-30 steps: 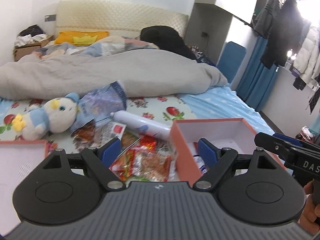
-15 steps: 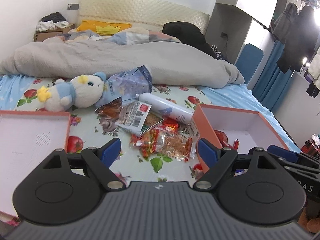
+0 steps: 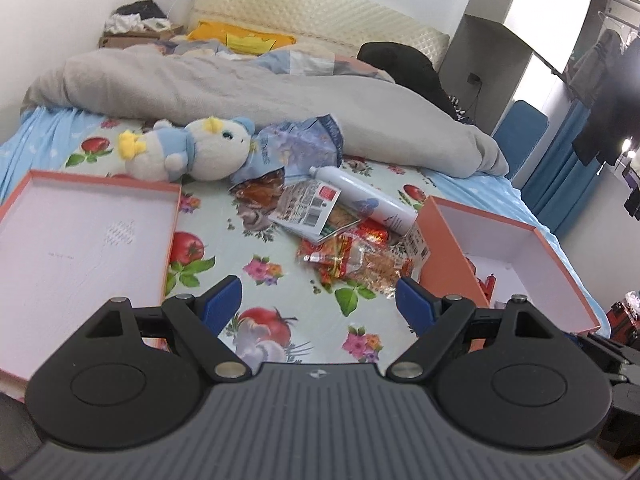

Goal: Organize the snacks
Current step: 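Withdraw both tools from the box back toward the snack pile, then lower the left tool onto the clear dark-snack packet while the right tool reaches the red-printed packet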

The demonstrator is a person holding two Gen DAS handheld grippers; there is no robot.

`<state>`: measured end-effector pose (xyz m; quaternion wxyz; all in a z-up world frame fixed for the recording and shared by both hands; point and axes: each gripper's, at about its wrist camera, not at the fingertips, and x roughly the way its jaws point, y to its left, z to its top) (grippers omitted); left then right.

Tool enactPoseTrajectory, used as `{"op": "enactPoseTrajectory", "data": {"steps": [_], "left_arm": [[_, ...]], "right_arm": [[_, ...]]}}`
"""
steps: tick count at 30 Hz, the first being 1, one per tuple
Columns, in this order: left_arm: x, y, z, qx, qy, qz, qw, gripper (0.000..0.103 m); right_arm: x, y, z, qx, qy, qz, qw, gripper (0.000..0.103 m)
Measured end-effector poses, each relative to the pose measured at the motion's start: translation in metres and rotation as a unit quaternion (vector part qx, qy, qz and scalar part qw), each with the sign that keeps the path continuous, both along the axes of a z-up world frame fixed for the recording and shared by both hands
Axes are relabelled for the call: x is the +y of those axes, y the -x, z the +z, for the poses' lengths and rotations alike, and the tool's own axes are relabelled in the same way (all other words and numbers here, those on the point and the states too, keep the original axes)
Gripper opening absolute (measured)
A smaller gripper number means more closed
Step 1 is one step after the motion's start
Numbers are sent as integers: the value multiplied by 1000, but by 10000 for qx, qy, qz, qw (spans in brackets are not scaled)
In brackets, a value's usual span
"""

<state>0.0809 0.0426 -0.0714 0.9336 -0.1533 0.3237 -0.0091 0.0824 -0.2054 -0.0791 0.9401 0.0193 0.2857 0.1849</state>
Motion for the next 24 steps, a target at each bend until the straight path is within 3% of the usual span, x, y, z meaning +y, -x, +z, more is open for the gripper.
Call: {"op": "enactPoseTrajectory", "data": {"steps": [8, 14, 24], "left_arm": [[19, -29, -26, 138, 344, -11, 9993, 87], [28, -74, -50, 267, 468, -72, 9985, 87], [28, -158, -88, 463, 230, -290, 9982, 87]], "right_arm": [[15, -18, -15, 153, 121, 93, 9998, 67], [25, -50, -33, 268, 242, 79, 9993, 67], [42, -103, -65, 493, 384, 210, 9978, 67]]}}
